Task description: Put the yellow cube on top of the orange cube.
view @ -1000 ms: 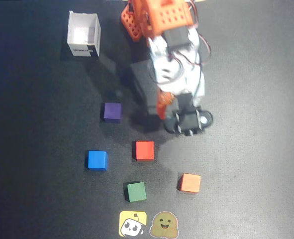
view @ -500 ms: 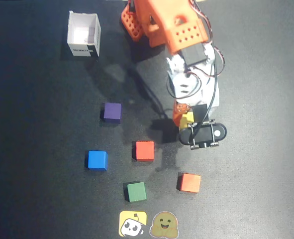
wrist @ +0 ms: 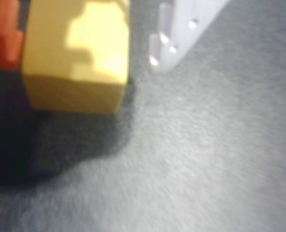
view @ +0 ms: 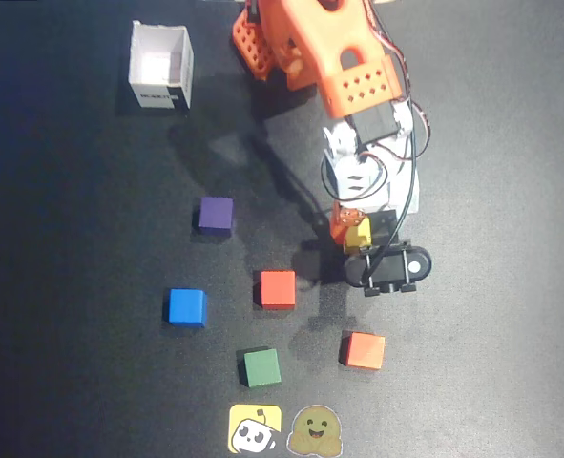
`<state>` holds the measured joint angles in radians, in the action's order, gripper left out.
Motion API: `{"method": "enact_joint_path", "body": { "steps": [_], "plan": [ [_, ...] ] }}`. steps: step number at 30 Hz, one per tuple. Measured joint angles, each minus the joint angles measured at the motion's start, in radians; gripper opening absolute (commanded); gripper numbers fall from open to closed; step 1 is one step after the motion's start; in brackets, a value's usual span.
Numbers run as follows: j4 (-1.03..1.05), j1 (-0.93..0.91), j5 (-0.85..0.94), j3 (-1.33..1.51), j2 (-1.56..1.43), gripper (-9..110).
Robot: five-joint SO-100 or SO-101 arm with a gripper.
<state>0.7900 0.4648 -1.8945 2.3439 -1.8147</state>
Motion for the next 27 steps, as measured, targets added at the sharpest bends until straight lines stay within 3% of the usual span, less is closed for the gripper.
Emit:
{"method": "enact_joint_path", "body": {
  "steps": [8,13,27],
  "plan": [
    [-0.055,0.0,-0.028,0.074,0.008,16],
    [-0.066,0.0,-0.041,0.086,0.008,7],
    [-0.005,-0.057,-0.057,0.08,-0.032,7]
  ]
}}
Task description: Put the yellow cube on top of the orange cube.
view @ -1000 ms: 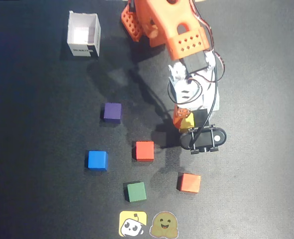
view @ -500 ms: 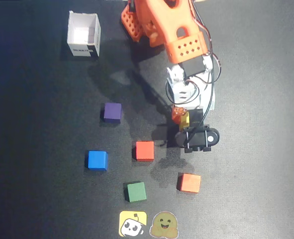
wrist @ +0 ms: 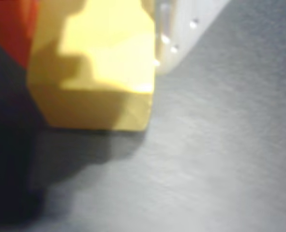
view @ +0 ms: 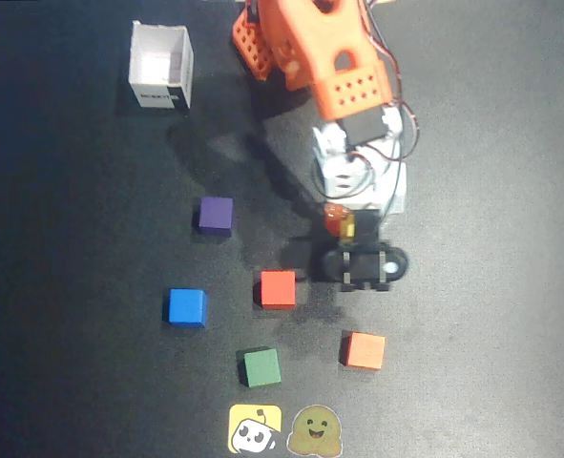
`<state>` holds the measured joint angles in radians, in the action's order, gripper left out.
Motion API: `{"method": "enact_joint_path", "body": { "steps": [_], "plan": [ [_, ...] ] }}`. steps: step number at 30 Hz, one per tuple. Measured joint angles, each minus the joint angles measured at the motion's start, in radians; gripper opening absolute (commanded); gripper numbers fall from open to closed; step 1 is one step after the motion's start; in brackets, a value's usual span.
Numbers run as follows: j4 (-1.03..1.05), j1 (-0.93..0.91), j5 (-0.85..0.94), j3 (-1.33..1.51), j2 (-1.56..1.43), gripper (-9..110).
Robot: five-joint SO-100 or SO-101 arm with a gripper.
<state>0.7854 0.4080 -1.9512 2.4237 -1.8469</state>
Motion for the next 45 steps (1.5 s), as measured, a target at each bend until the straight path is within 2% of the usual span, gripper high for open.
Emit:
{"method": "enact_joint_path", "body": {
  "steps": [10,30,45],
  "plan": [
    [0.202,-0.087,0.041,-0.253,-0.04,7],
    [0.21,-0.08,0.092,-0.79,0.446,7],
    [0.21,-0.083,0.094,-0.963,0.609,7]
  ]
}}
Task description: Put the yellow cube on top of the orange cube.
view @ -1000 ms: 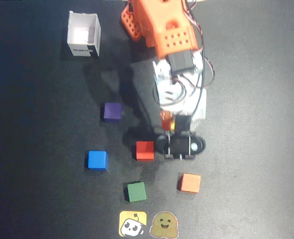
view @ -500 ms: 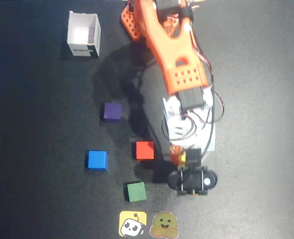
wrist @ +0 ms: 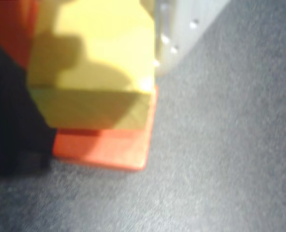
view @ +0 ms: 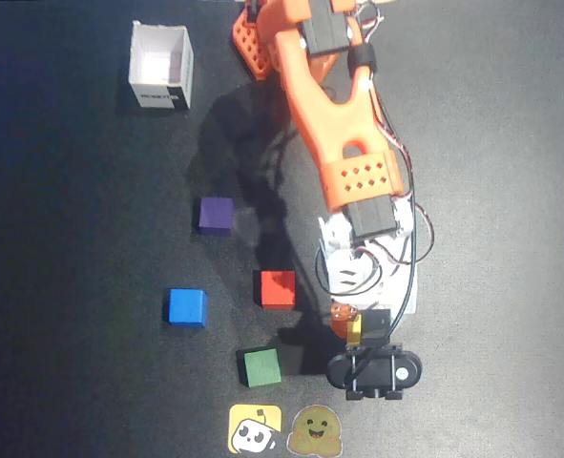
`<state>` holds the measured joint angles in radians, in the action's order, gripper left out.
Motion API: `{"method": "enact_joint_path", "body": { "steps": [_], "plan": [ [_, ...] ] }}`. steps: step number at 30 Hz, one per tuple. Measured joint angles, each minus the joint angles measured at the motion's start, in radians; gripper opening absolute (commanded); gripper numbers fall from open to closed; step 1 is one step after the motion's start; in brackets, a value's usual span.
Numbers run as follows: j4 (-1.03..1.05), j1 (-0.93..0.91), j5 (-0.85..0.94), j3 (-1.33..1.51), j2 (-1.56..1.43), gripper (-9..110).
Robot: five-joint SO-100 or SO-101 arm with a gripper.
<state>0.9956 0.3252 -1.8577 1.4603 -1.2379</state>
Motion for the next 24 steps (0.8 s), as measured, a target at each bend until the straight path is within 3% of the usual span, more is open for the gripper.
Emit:
{"method": "enact_joint_path", "body": {
  "steps": [24],
  "plan": [
    [0.0,-0.008,0.0,-0.057,0.055,7]
  ]
}}
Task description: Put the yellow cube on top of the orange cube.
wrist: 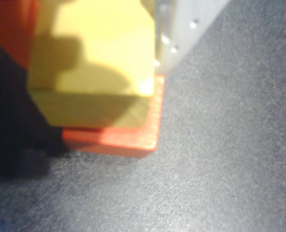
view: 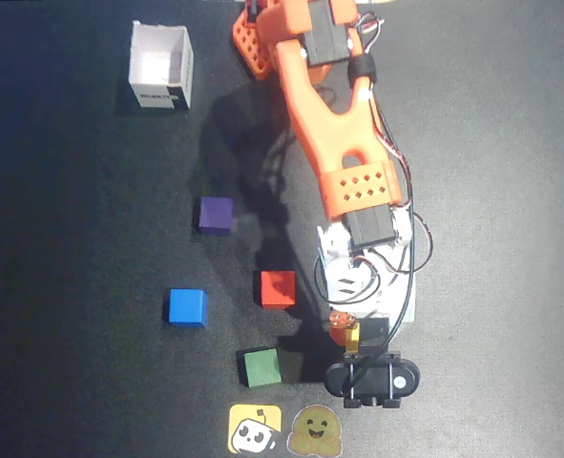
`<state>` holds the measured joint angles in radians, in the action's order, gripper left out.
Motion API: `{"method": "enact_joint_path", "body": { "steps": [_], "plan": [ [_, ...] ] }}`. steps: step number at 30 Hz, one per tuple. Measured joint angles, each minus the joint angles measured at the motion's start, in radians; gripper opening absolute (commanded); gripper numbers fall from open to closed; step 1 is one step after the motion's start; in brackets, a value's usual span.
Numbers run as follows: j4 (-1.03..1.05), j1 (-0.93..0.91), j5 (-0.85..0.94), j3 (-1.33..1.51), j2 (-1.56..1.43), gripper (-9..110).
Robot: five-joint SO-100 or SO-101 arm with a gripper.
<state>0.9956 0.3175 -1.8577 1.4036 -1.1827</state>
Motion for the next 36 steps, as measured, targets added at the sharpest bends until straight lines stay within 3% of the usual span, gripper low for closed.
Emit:
{"method": "enact_joint_path", "body": {
  "steps": [22,36],
  "plan": [
    [0.0,0.017,0.0,-0.046,0.035,7],
    [-0.002,0.012,0.0,-0.064,0.046,15]
  ]
}}
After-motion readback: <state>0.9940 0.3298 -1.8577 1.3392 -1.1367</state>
